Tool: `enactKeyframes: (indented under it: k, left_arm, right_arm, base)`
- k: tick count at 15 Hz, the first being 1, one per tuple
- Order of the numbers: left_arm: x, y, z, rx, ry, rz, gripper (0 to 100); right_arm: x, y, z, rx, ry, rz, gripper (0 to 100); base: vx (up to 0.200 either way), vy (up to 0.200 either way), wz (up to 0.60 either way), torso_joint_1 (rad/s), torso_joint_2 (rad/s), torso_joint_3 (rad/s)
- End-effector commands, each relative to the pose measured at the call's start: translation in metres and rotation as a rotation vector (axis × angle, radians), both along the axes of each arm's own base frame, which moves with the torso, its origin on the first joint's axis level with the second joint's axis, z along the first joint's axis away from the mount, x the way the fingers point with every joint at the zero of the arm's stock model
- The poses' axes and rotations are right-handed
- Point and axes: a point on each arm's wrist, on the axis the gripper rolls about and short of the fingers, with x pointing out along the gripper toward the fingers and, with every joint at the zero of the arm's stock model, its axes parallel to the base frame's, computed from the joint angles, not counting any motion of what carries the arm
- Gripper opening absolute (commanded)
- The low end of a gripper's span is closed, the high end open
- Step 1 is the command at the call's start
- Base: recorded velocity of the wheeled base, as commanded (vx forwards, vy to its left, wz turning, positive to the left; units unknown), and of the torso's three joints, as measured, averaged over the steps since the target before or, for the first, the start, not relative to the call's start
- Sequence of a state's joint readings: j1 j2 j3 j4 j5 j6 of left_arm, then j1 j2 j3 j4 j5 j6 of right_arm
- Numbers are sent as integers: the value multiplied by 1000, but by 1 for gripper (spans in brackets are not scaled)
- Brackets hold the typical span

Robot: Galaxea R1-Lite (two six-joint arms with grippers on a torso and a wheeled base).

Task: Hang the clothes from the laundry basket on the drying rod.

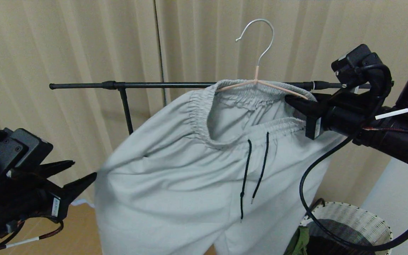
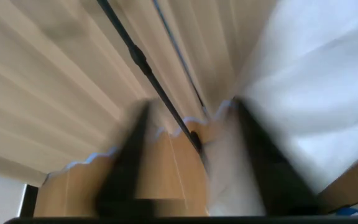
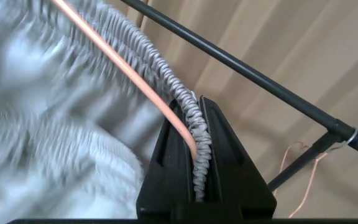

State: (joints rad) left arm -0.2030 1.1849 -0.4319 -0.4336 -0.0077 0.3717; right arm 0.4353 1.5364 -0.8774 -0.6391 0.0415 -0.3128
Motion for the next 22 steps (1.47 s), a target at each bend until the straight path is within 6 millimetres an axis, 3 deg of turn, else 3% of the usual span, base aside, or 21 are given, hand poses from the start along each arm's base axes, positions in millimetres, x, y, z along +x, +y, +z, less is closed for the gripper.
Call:
enactKeyframes:
  k: [1, 7, 10, 17, 22]
  left_arm:
    - [-3, 0, 2, -5, -15, -5, 100]
    - [-55, 11, 11, -79, -158, -38, 100]
    - [-81, 16, -1, -123, -189, -24, 100]
    - [-73, 14, -13, -235, -85, -21, 100]
    - [-70, 15, -10, -250, -110, 2, 100]
  right_arm:
    - [0, 1, -1, -3, 2, 3, 0]
    - [-8, -8, -17, -60, 126, -24, 0]
    - [-22, -21, -23, -114, 208, -139, 0]
    - [-18, -50, -21, -123, 246, -307, 0]
    - [-18, -53, -27, -153, 273, -405, 0]
  base:
    - [0, 0, 0, 0, 0, 0]
    - [0, 0, 0, 0, 0, 0]
    - [0, 0, 0, 0, 0, 0]
    - [0, 0, 0, 0, 0, 0]
    - [0, 0, 0, 0, 0, 0]
